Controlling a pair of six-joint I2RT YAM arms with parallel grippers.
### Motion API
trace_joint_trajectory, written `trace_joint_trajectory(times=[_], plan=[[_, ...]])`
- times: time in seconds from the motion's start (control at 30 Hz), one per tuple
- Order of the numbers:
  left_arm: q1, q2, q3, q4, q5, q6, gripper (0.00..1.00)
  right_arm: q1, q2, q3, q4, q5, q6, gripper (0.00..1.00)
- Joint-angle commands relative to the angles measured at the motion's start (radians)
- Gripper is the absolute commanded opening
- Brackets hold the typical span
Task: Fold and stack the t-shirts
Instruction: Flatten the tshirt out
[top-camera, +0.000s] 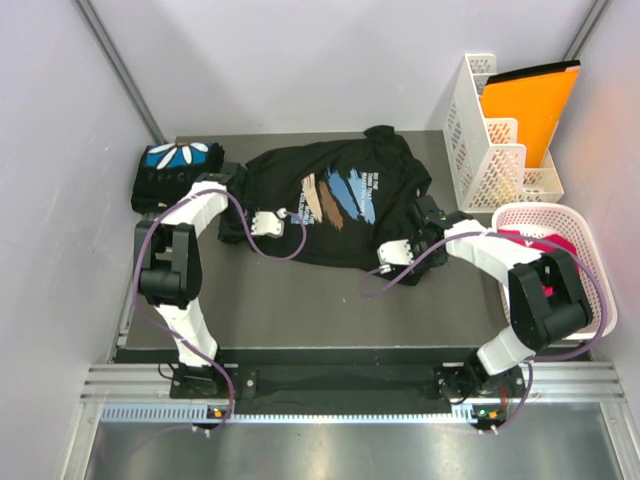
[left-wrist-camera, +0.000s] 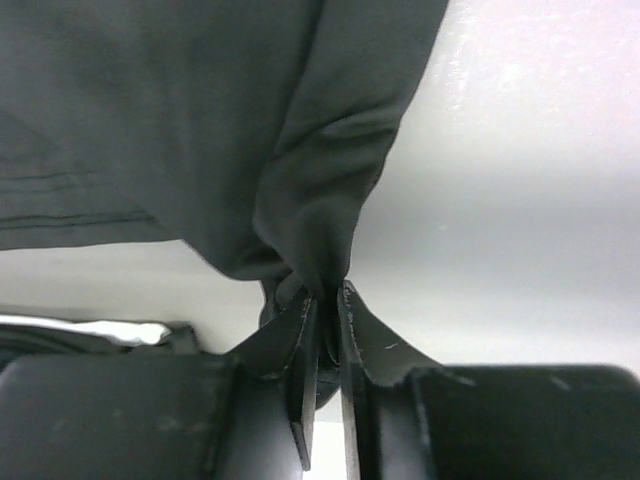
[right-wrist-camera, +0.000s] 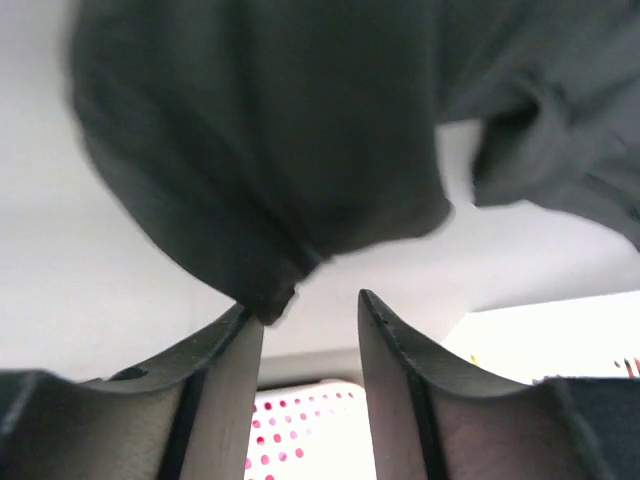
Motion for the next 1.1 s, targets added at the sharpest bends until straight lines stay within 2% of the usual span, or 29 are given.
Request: trace_joint_trajectory(times=[0.0, 0.17, 0.27, 0.4, 0.6, 0.7, 0.93, 1.07], plan=[[-0.002, -0.063, -0.017, 0.019, 0.014, -0.001, 0.18, -0.023, -0.016, 0.067, 0.017, 0.018, 0.027, 0.43], [-0.002, -0.06, -0.018, 0.028, 0.013, -0.004, 0.19, -0.009, -0.065, 0.215, -0.26, -0.177, -0.005, 0.47], [-0.002, -0.055, -0.014, 0.031, 0.014, -0.004, 0.2, 0.011, -0.07, 0.273, -0.348, -0.235, -0.01, 0.48], [-0.008, -0.044, 0.0, 0.031, 0.014, -0.014, 0.2, 0.057, -0.071, 0.292, -0.384, -0.292, 0.018, 0.49], [-0.014, -0.046, -0.004, 0.032, 0.007, -0.015, 0.2, 0.156, -0.09, 0.192, -0.313, -0.346, 0.093, 0.5], [-0.014, -0.046, 0.002, 0.034, 0.001, -0.016, 0.2, 0.207, -0.082, 0.117, -0.209, -0.343, 0.154, 0.5], [-0.015, -0.055, 0.013, 0.019, -0.006, -0.021, 0.2, 0.215, -0.021, 0.033, 0.026, -0.295, 0.247, 0.5], [-0.015, -0.064, 0.008, 0.017, -0.006, -0.028, 0.2, 0.212, 0.007, 0.031, 0.073, -0.278, 0.26, 0.5]])
